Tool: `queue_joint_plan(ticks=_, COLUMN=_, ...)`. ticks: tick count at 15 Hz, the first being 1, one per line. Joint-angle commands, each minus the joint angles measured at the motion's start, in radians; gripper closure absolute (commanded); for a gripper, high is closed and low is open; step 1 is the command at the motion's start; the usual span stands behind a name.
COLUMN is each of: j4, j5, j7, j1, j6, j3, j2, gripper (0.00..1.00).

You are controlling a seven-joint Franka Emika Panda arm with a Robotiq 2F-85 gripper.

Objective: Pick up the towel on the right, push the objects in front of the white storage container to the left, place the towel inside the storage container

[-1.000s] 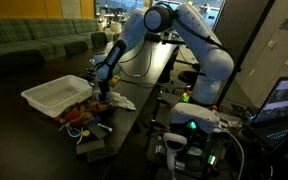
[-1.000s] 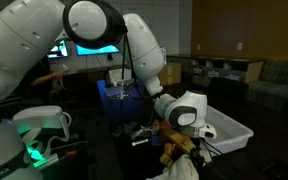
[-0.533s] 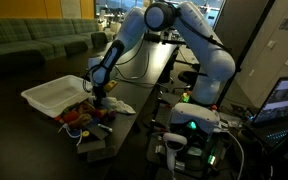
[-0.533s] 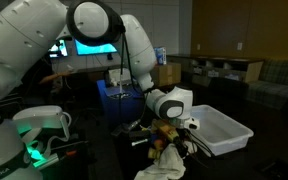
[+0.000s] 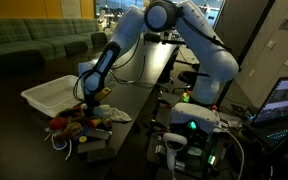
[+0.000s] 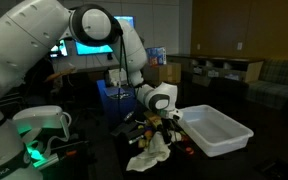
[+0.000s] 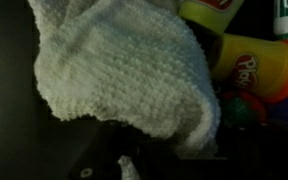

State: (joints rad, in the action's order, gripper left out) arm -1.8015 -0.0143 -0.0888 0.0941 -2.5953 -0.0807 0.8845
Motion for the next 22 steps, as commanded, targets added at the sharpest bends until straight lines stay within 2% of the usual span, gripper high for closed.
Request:
queue_joint_plan(ticks=1, j4=-0.029, j5=-0.038, j7=-0.028, j1=0.035, j6=-0.022, j3=-0.029, j2=-0.033, gripper=0.97)
queue_joint_plan(ticks=5, j4=-0.047, j5=-0.051, j7=-0.008, j1=0.057, j6=-0.068, j3=-0.087, j2=-0.046, gripper=0.97)
queue_joint_plan(ticks=9, j4=-0.073, j5=-0.064, j7=0.024, j1=0.037, j6=-0.114, j3=-0.144, j2=-0.070, gripper=0.97)
queue_joint_plan(ticks=12, j4=-0.107, j5=-0.064, j7=0.037, j1=0.028, j6=-0.159, j3=-0.143, j2=-0.107, gripper=0.97)
queue_joint_plan(ticks=15, j4=-0.146, j5=-0.045, j7=0.055, j1=0.013, j6=-0.197, j3=-0.114, j2=-0.156, gripper=0.97)
queue_joint_plan(ticks=22, j4=-0.304, j5=-0.039, j7=0.200, j1=-0.144, j6=-0.289, j3=-0.093, j2=-0.330, gripper=0.97)
